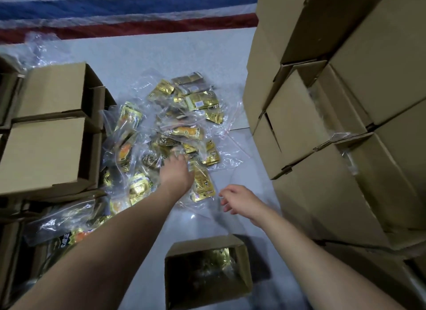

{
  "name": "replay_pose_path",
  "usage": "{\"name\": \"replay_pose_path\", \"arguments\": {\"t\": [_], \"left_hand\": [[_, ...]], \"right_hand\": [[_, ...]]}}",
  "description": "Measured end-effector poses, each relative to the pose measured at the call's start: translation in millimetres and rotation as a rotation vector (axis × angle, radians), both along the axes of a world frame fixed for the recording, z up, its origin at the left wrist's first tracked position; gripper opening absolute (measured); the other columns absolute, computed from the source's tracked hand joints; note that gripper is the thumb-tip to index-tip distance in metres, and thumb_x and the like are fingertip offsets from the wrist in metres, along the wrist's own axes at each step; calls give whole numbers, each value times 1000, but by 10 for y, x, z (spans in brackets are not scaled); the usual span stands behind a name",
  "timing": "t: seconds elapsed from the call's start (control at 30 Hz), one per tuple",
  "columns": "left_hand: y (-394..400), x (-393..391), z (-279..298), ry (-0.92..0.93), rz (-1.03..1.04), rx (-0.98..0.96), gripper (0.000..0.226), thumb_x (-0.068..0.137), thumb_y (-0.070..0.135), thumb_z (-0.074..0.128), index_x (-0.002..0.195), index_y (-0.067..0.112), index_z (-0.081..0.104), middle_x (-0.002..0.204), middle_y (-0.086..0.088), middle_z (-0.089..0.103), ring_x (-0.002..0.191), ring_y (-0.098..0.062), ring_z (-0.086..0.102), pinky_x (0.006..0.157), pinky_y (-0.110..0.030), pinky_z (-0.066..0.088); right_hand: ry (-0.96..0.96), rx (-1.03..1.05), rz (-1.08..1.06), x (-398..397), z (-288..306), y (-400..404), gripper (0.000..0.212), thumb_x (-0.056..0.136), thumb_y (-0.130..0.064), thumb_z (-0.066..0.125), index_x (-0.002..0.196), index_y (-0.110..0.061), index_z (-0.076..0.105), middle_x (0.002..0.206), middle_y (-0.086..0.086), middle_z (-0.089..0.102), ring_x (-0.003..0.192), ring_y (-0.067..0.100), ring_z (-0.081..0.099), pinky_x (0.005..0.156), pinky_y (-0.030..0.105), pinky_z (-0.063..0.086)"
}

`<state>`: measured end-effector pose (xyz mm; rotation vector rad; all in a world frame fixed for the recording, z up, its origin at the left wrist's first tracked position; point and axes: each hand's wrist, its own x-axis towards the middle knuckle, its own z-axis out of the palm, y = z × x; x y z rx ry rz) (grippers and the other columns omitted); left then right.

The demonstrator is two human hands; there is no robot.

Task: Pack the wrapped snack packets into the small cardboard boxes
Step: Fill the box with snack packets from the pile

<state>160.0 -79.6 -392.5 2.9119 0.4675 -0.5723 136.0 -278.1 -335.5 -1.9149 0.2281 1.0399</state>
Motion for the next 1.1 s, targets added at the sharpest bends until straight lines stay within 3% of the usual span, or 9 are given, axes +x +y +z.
{"name": "replay_pose_path", "arguments": {"t": [0.13, 0.23, 0.33, 0.43, 0.6, 0.73, 0.83, 0.97, 1.1], "left_hand": [[-182, 358, 55, -169, -175, 68, 55, 95, 35, 49, 141, 8, 37, 141, -16, 42, 130, -31, 41, 109, -43, 38], [-266, 692, 147, -182, -397, 258, 69, 87, 27, 57, 145, 9, 25, 146, -16, 36, 134, -33, 34, 111, -44, 32], [-321, 970, 203, -137, -601, 358, 87, 88, 28, 63, 154, 13, 9, 159, -18, 18, 146, -38, 18, 120, -49, 20], [-433, 1125, 122, 56, -943, 462, 81, 96, 34, 56, 158, 18, 6, 165, -13, 0, 151, -37, -1, 122, -55, 4], [-612, 1104, -88, 286, -1074, 623, 66, 98, 41, 52, 154, 16, 27, 162, -10, 23, 151, -31, 9, 122, -53, 0], [-674, 1091, -139, 232, -1091, 635, 58, 99, 40, 48, 151, 15, 34, 155, -8, 36, 146, -31, 25, 121, -55, 3], [-605, 979, -156, 167, -1175, 692, 52, 100, 42, 45, 145, 15, 45, 148, -9, 43, 142, -32, 30, 120, -59, 0], [-397, 797, 55, -2, -1232, 485, 38, 95, 26, 52, 132, 19, 54, 134, -6, 59, 143, -29, 30, 119, -54, -6], [-303, 534, 672, -340, -886, -199, 25, 85, 33, 65, 104, 17, 62, 108, -3, 66, 124, -23, 53, 117, -40, 17]], "right_hand": [[-35, -7, -20, 43, -97, -41, 22, 97, -18, 46, 89, -8, 65, 76, 1, 66, 58, 7, 58, 53, 14, 45], [-53, -38, -4, 68, -146, -58, 25, 95, -18, 46, 80, -11, 65, 76, 2, 68, 59, 8, 59, 57, 17, 46], [-61, -61, 10, 75, -183, -111, 26, 97, -21, 46, 81, -11, 65, 80, 4, 68, 62, 10, 59, 60, 20, 45], [-66, -66, -9, 38, -220, -191, 30, 97, -25, 48, 87, -5, 66, 78, 3, 67, 67, 12, 60, 71, 29, 49], [-71, -73, 4, -18, -296, -220, 31, 96, -22, 45, 88, 1, 63, 78, 4, 65, 66, 13, 61, 69, 29, 48], [-35, -54, -14, -36, -321, -197, 25, 94, -28, 45, 83, -14, 62, 76, -2, 65, 59, 5, 59, 61, 20, 45], [-55, -53, -3, -15, -324, -182, 29, 92, -30, 46, 83, -8, 62, 77, 2, 65, 65, 11, 61, 70, 32, 51], [-151, -18, -73, 25, -300, -180, 26, 90, -22, 51, 75, -5, 65, 79, 12, 69, 74, 19, 63, 84, 45, 54], [-359, 45, -388, 68, -122, -165, 13, 96, -18, 61, 85, -23, 66, 86, -5, 68, 87, 10, 64, 79, 27, 48]]}}
